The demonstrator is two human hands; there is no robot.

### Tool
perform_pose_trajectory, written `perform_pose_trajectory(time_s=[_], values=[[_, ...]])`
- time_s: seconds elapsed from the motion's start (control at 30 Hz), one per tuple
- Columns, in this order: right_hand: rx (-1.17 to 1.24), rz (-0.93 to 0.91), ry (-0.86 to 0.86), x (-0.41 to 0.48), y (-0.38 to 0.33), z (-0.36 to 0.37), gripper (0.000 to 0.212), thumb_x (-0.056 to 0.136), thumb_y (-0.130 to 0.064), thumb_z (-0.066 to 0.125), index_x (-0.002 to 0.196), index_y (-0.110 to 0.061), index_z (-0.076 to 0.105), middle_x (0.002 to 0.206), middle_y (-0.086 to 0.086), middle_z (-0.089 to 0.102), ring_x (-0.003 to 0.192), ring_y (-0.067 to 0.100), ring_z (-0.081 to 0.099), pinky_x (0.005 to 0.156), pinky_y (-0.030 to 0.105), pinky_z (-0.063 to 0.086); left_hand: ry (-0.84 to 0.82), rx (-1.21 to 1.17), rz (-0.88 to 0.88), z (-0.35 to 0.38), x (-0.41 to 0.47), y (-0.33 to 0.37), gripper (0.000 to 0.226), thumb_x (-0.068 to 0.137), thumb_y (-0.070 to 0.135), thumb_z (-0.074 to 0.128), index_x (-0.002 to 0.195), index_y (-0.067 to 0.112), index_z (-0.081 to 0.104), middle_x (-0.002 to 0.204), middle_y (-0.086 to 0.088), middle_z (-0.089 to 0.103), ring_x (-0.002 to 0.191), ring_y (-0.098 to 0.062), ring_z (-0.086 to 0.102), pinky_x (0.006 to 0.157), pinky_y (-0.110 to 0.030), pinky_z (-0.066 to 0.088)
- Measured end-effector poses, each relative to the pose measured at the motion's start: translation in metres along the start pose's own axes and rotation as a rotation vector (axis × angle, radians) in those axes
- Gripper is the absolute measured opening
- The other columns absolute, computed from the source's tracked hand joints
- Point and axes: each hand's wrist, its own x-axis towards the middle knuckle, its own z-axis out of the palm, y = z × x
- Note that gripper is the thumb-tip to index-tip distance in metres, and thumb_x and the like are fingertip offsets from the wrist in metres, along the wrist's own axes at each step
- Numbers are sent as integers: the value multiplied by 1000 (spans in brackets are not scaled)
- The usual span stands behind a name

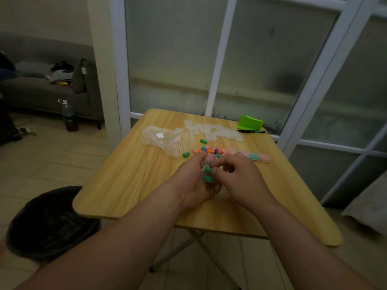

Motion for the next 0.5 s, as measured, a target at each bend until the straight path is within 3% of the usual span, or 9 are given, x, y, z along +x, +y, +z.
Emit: perform_pose_trajectory(time_s=[0.2, 0.5], values=[[-23, 10, -23, 2, 2, 2, 10, 90, -26, 80, 94, -35, 79, 96, -6, 60, 82, 1, 55, 68, 21, 38, 18, 26, 6, -6, 6, 3, 48, 104, 45, 46, 138, 17, 64, 112, -9, 65, 78, -17, 63, 67, -29, 50], [17, 16, -71, 3, 3, 2, 12, 95, -31, 76, 102, -40, 79, 93, -2, 60, 81, 5, 54, 68, 24, 37, -12, 11, 6, -9, 6, 6, 51, 105, 43, 45, 144, 13, 60, 109, -10, 66, 76, -17, 62, 64, -29, 50]])
